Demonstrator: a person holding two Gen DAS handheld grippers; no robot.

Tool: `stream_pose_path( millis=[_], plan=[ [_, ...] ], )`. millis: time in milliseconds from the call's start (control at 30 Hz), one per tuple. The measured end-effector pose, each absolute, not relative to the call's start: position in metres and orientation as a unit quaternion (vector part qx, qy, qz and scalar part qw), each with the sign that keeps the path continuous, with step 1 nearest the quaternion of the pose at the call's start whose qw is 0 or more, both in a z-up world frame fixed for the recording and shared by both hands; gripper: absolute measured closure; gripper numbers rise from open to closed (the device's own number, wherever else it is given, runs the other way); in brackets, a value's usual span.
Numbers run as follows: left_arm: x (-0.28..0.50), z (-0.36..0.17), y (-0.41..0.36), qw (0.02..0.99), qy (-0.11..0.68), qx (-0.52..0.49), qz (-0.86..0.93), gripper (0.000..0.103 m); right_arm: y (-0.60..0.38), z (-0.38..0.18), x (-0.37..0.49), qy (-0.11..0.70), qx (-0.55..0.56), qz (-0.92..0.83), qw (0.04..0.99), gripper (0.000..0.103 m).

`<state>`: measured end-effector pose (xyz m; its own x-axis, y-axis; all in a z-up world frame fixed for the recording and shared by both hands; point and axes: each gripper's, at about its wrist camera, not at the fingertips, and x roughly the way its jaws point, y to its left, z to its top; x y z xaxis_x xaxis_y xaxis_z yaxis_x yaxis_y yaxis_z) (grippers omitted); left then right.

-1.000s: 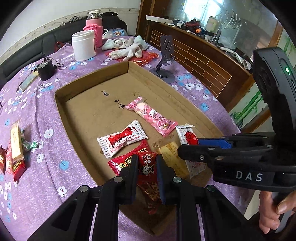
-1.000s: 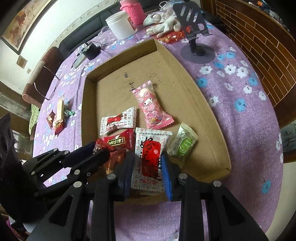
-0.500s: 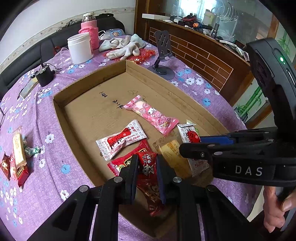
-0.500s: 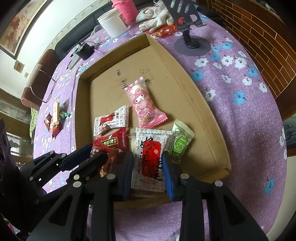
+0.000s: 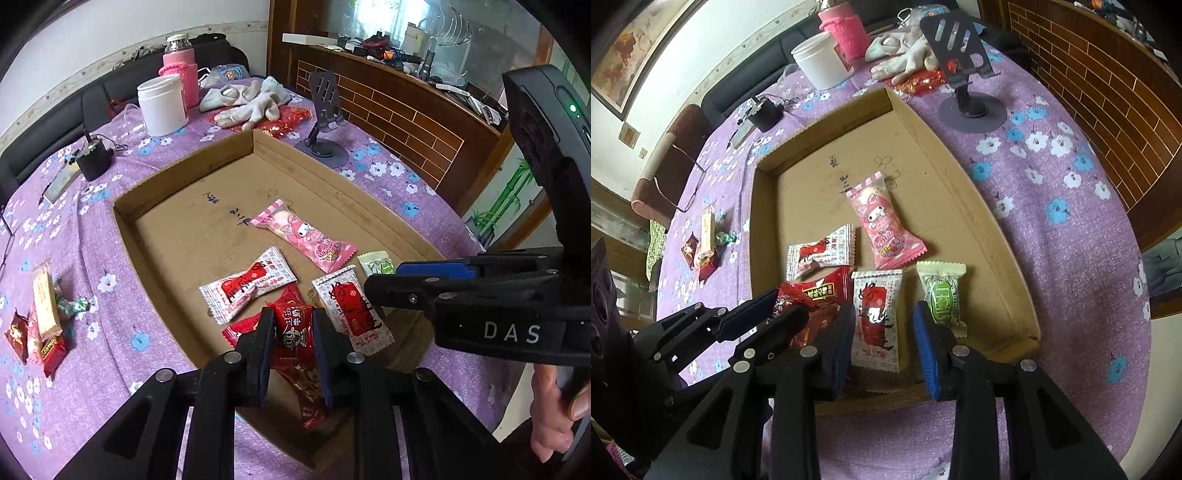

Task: Organize snacks
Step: 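Lower and release the white-red packet and red candy into the tray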

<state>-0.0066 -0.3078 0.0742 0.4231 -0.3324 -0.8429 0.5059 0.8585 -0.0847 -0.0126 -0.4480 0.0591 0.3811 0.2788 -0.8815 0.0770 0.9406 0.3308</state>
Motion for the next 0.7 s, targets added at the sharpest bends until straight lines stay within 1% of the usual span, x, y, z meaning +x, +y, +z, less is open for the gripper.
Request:
stream_pose_path(
  millis=[133, 700],
  plan=[
    [-0.007, 0.08, -0.304, 0.846, 0.464, 0.098, -0.241, 0.078, -0.447, 0.061, -0.014, 0.55, 0.166, 0.058, 0.816, 0.072],
    [-0.016, 0.097, -0.282, 0.86, 0.438, 0.098, -0.243, 0.077, -0.429, 0.068, -0.026, 0.548, 0.166, 0.049, 0.818, 0.071]
  ],
)
